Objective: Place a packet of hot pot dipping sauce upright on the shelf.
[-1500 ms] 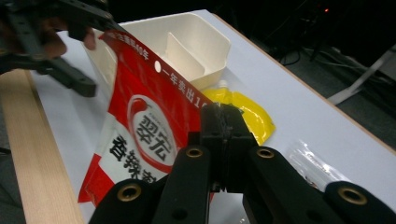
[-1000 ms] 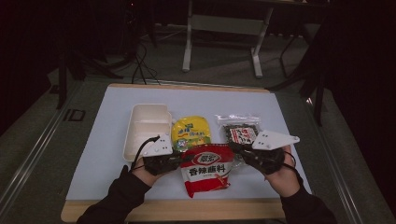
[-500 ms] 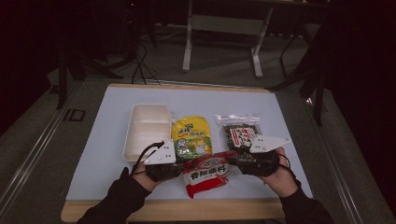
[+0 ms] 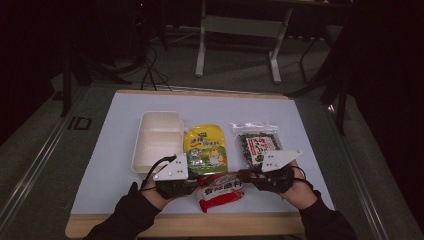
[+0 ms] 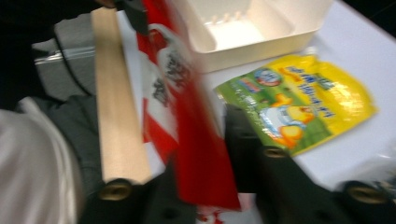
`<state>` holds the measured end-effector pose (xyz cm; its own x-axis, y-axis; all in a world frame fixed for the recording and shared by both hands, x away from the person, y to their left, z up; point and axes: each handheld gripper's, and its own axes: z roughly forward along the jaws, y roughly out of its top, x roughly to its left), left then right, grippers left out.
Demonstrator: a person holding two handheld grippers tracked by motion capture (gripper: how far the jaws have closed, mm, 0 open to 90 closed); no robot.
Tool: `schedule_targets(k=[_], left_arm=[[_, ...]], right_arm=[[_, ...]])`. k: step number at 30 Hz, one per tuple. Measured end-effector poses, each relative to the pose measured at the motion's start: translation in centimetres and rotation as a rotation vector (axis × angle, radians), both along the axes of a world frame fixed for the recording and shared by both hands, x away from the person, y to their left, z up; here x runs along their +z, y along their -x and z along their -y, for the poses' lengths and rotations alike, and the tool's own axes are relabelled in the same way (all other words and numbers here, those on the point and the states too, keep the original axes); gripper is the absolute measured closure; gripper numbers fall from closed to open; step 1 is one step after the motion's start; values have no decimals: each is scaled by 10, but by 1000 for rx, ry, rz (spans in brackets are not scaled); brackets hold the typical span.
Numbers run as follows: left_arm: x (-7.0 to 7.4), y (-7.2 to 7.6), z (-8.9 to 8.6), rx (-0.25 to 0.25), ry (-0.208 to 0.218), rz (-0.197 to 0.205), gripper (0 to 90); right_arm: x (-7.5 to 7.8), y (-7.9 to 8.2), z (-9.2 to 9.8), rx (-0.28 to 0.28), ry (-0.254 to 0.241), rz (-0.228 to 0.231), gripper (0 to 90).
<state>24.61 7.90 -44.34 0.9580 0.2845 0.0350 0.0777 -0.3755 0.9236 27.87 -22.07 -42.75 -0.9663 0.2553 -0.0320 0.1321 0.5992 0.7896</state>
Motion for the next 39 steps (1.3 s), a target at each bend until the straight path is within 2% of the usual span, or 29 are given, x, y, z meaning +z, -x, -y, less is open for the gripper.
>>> schedule_targets(k=[4,5,7,8,11,13,14,15,18,19,20,24,26,32,35,39], left_arm=[[1,1,0,-3,-5,-1,900],[2,2,0,-11,2,-12,900],[4,2,-1,-19,9,-15,900],[6,2,-2,-23,12,-17,900],[8,3,-4,-22,28,-14,899],[10,3,-6,4,41,-6,842],[10,3,-6,4,41,-6,785],[10,3,-7,25,47,-4,704],[9,1,-14,90,90,-3,539],[9,1,-14,90,90,-3,450],[8,2,-17,120,97,-7,396],[7,5,-18,148,108,-21,234],[6,7,-18,146,108,-29,171],[0,11,-13,173,100,-35,42],[-5,13,-12,186,95,-41,26],[-12,18,-12,211,120,-55,25]], right_arm=[[2,0,-2,28,20,-12,887],[2,0,-2,28,20,-12,889],[10,5,-1,60,45,-12,890],[14,6,-1,70,40,-24,891],[17,6,-1,70,36,-18,891],[27,9,-2,77,20,-9,892],[29,9,-2,75,21,-6,891],[31,9,-3,71,19,-7,892],[37,8,-3,64,18,1,892],[39,8,-3,63,15,5,892],[41,7,-2,52,6,9,892],[49,3,-1,33,-2,20,892],[53,0,0,17,-11,25,892],[64,-9,0,-14,-32,45,892],[70,-16,-3,-27,-37,58,892],[75,-25,-8,-42,-36,71,892]])
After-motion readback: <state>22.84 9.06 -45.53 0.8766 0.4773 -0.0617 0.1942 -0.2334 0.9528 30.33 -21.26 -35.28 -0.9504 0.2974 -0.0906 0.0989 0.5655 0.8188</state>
